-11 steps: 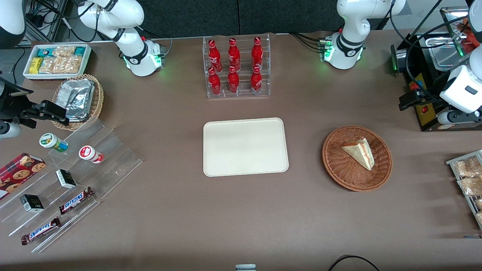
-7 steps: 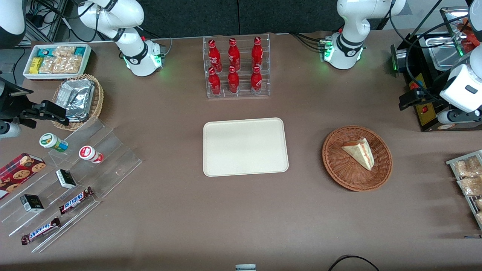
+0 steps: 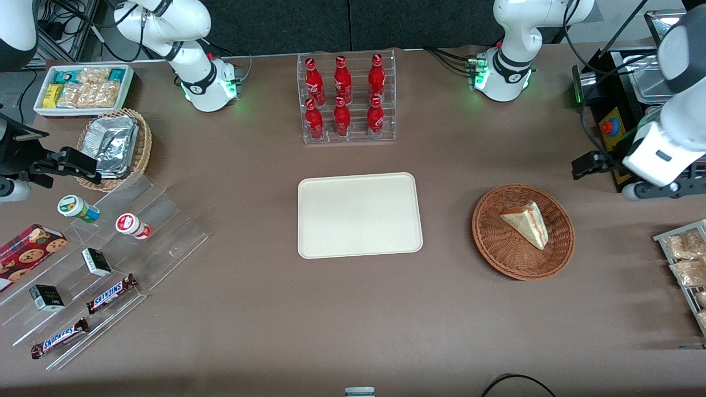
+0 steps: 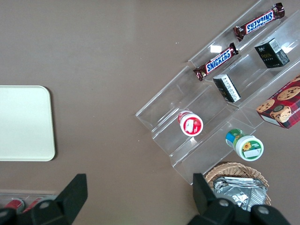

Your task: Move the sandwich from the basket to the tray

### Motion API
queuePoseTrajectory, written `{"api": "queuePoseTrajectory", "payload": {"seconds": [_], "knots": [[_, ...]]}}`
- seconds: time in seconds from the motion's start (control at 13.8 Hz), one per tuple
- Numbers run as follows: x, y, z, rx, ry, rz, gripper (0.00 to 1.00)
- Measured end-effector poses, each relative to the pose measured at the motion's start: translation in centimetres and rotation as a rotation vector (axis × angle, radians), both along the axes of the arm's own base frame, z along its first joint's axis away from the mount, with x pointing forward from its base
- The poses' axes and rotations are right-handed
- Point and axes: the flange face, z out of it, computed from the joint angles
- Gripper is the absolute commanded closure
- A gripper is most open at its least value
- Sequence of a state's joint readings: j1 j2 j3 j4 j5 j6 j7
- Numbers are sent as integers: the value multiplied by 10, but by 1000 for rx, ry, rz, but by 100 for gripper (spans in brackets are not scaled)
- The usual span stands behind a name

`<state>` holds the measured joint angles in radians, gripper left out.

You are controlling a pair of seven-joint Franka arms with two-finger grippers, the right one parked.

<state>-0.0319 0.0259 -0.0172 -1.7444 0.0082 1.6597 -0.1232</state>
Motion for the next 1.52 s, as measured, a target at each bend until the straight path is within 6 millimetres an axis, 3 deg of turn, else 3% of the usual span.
{"api": "queuePoseTrajectory", "payload": {"seconds": [0.72,1.01,1.52], "knots": [[-5,-8,-117,12,-83,234,0],[-12,-8,-148,15,-104,376,0],[-19,-8,-200,27,-80,468,0]]}}
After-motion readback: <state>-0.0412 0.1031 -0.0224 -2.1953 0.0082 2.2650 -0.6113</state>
